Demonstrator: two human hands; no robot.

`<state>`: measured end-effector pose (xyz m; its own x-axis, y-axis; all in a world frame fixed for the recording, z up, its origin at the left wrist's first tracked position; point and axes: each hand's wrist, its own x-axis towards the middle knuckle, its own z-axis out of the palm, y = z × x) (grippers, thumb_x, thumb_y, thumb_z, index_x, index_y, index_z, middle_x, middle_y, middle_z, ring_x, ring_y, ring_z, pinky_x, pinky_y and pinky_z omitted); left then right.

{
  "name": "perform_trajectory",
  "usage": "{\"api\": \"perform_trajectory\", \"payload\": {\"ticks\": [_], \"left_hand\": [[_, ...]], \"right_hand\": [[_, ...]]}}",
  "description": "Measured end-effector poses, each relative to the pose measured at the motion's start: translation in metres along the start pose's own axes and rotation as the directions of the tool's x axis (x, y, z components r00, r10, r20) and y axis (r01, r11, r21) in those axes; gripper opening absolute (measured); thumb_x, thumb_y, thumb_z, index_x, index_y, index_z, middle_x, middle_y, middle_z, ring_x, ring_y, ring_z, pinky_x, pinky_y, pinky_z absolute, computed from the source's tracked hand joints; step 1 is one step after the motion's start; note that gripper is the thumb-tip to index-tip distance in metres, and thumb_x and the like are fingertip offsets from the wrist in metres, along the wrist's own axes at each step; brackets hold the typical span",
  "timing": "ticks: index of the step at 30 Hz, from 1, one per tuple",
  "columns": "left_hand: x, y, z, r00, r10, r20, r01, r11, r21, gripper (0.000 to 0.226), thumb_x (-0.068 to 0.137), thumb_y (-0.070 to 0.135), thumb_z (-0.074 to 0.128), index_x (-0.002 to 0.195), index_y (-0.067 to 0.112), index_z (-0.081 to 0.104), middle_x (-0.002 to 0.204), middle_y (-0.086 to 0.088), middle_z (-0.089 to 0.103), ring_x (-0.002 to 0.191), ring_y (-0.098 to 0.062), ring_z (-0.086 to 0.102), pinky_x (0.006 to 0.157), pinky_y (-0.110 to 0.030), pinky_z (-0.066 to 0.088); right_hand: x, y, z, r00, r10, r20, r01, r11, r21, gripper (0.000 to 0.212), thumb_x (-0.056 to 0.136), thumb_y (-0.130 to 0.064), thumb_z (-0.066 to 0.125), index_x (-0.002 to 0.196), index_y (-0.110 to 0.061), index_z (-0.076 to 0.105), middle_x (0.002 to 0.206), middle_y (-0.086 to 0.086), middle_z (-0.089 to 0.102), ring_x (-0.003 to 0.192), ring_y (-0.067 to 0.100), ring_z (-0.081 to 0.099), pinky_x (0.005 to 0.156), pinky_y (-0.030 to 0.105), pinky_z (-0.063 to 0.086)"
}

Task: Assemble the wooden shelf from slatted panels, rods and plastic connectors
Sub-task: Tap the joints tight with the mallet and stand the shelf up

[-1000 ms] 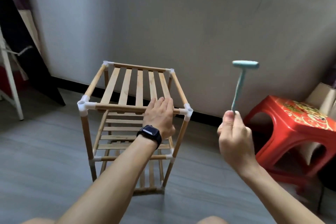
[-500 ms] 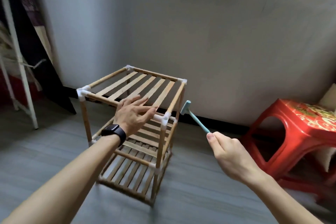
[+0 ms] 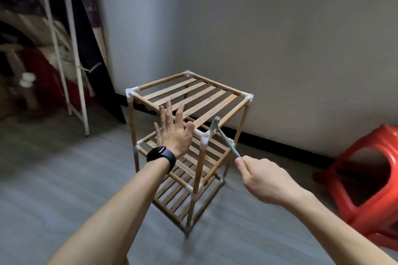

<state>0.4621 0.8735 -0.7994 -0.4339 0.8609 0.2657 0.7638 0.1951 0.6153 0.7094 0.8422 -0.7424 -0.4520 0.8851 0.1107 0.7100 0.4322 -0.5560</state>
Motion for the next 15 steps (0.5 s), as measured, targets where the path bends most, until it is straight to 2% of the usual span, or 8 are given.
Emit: {"api": "perform_trajectory", "payload": {"ticks": [1, 3, 5, 7, 8, 11, 13, 15], "left_hand": [[0.001, -0.001, 0.000, 1.000, 0.001, 0.000, -0.001, 1.000, 0.004, 0.076, 0.086, 0.055, 0.020, 0.158, 0.038, 0.003, 0.164, 0.005, -0.026, 0.149, -0.017, -0.027, 0.117, -0.053, -0.015], [0.004, -0.002, 0.000, 1.000, 0.015, -0.007, -0.015, 1.000, -0.018, 0.077, 0.085, 0.054, 0.021, 0.158, 0.037, 0.003, 0.164, 0.005, -0.026, 0.149, -0.017, -0.028, 0.117, -0.052, -0.014], [0.007, -0.001, 0.001, 1.000, 0.006, -0.010, -0.006, 0.997, -0.074, 0.079, 0.085, 0.053, 0.022, 0.159, 0.033, 0.002, 0.164, 0.004, -0.026, 0.148, -0.017, -0.029, 0.119, -0.051, -0.013], [0.010, -0.002, 0.001, 1.000, 0.011, 0.019, -0.010, 0.995, -0.100, 0.079, 0.085, 0.052, 0.025, 0.159, 0.028, 0.009, 0.164, 0.003, -0.026, 0.147, -0.018, -0.032, 0.119, -0.048, -0.012], [0.015, -0.008, 0.001, 0.999, 0.034, 0.037, -0.031, 0.995, -0.098, 0.076, 0.088, 0.050, 0.028, 0.158, 0.023, 0.017, 0.164, 0.002, -0.025, 0.146, -0.019, -0.034, 0.119, -0.047, -0.013], [0.029, -0.028, -0.015, 0.997, 0.034, 0.062, -0.027, 0.992, -0.120, 0.067, 0.095, 0.038, 0.036, 0.154, 0.009, 0.030, 0.166, -0.005, -0.017, 0.149, -0.022, -0.029, 0.120, -0.042, -0.015], [0.035, -0.041, -0.038, 0.994, 0.032, 0.109, -0.013, 0.984, -0.175, 0.072, 0.091, 0.035, 0.038, 0.156, 0.008, 0.025, 0.167, -0.007, -0.013, 0.151, -0.024, -0.023, 0.121, -0.044, -0.011], [0.045, -0.057, -0.062, 0.984, 0.038, 0.175, -0.031, 0.999, -0.044, 0.080, 0.083, 0.036, 0.032, 0.158, 0.011, 0.021, 0.167, -0.012, -0.004, 0.153, -0.030, -0.011, 0.123, -0.047, -0.002]], "right_hand": [[0.000, 0.003, 0.004, 1.000, -0.002, -0.018, 0.002, 1.000, -0.003, 0.038, 0.106, -0.044, 0.031, 0.073, -0.031, 0.041, 0.063, -0.006, 0.054, 0.060, 0.017, 0.053, 0.062, 0.034, 0.041], [-0.005, -0.001, 0.005, 0.967, -0.079, -0.243, 0.126, 0.975, 0.185, 0.036, 0.106, -0.040, 0.033, 0.073, -0.029, 0.043, 0.054, -0.006, 0.054, 0.048, 0.011, 0.050, 0.051, 0.026, 0.040], [-0.003, -0.005, 0.009, 0.983, -0.036, -0.183, 0.073, 0.977, 0.199, 0.035, 0.106, -0.044, 0.028, 0.078, -0.027, 0.042, 0.058, -0.004, 0.054, 0.053, 0.015, 0.053, 0.053, 0.028, 0.042], [-0.002, -0.004, 0.016, 0.995, 0.085, -0.047, -0.084, 0.996, 0.021, 0.035, 0.106, -0.046, 0.024, 0.082, -0.027, 0.042, 0.072, -0.002, 0.057, 0.075, 0.029, 0.059, 0.065, 0.038, 0.041], [-0.003, -0.002, 0.018, 0.995, 0.075, -0.065, -0.077, 0.997, -0.026, 0.036, 0.106, -0.044, 0.025, 0.080, -0.026, 0.043, 0.069, -0.003, 0.057, 0.075, 0.027, 0.060, 0.064, 0.038, 0.038], [-0.001, -0.006, 0.007, 0.978, -0.020, -0.206, 0.044, 0.992, 0.115, 0.039, 0.106, -0.039, 0.032, 0.072, -0.024, 0.045, 0.052, -0.011, 0.057, 0.048, 0.010, 0.053, 0.048, 0.027, 0.032], [0.000, -0.007, -0.005, 0.968, -0.037, -0.248, 0.070, 0.989, 0.127, 0.040, 0.106, -0.038, 0.033, 0.070, -0.023, 0.043, 0.054, -0.018, 0.057, 0.049, 0.009, 0.052, 0.045, 0.023, 0.030], [0.001, -0.004, -0.013, 0.969, -0.019, -0.245, 0.040, 0.996, 0.083, 0.041, 0.106, -0.036, 0.034, 0.068, -0.023, 0.042, 0.053, -0.019, 0.057, 0.054, 0.006, 0.055, 0.048, 0.022, 0.036]]}}
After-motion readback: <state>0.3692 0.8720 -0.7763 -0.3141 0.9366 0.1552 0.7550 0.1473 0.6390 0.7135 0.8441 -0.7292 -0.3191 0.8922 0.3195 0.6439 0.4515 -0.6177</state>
